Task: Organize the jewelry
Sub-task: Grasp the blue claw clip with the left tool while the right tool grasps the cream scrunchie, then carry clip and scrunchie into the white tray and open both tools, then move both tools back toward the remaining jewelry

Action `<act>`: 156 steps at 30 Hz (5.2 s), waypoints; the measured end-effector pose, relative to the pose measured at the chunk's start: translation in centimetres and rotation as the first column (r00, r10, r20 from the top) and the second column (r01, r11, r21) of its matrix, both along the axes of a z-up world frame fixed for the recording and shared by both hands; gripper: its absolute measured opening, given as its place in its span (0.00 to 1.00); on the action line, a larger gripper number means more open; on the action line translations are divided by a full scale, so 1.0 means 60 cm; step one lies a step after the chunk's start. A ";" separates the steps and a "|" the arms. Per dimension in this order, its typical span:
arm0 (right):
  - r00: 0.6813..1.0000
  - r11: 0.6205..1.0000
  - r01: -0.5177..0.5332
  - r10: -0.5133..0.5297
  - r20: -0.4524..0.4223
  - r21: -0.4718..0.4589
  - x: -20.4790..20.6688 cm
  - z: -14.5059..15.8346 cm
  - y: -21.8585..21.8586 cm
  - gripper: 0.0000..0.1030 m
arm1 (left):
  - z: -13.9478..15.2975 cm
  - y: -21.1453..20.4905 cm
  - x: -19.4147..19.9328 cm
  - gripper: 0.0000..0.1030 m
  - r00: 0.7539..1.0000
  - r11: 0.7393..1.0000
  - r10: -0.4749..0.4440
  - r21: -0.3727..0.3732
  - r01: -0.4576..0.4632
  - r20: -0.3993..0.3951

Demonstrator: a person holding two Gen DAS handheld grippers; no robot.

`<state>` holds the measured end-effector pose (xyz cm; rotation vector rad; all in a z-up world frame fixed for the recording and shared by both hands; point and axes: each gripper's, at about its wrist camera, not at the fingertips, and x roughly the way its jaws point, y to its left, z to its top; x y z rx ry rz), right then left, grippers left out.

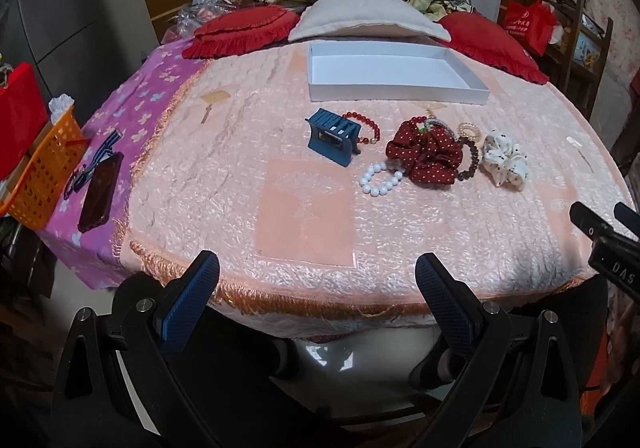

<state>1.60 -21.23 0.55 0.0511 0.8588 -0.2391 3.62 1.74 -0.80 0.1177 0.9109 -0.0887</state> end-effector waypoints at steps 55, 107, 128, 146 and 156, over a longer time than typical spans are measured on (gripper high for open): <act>0.992 0.965 -0.090 0.109 -0.065 0.248 0.251 -0.148 -0.104 0.54 | -0.142 0.036 0.385 0.66 0.938 0.862 -0.127 -0.504 -0.056 -0.322; 0.988 0.962 -0.053 0.090 -0.125 0.269 0.736 -0.120 -0.188 0.13 | -0.109 -0.104 0.808 0.32 0.970 0.989 -0.131 -0.091 0.114 -0.206; 0.986 0.965 -0.163 0.168 -0.005 0.205 0.530 0.001 -0.142 0.47 | 0.035 -0.023 0.600 0.46 0.982 0.955 -0.151 -0.273 0.114 -0.117; 1.000 0.993 -0.012 0.013 0.005 -0.121 0.231 0.008 -0.067 0.47 | 0.018 -0.003 0.280 0.46 0.998 0.993 -0.054 -0.100 0.056 0.025; 0.999 0.984 -0.007 0.016 0.048 -0.180 0.182 0.032 -0.051 0.47 | 0.017 -0.004 0.236 0.46 0.997 0.996 -0.061 -0.058 0.064 0.047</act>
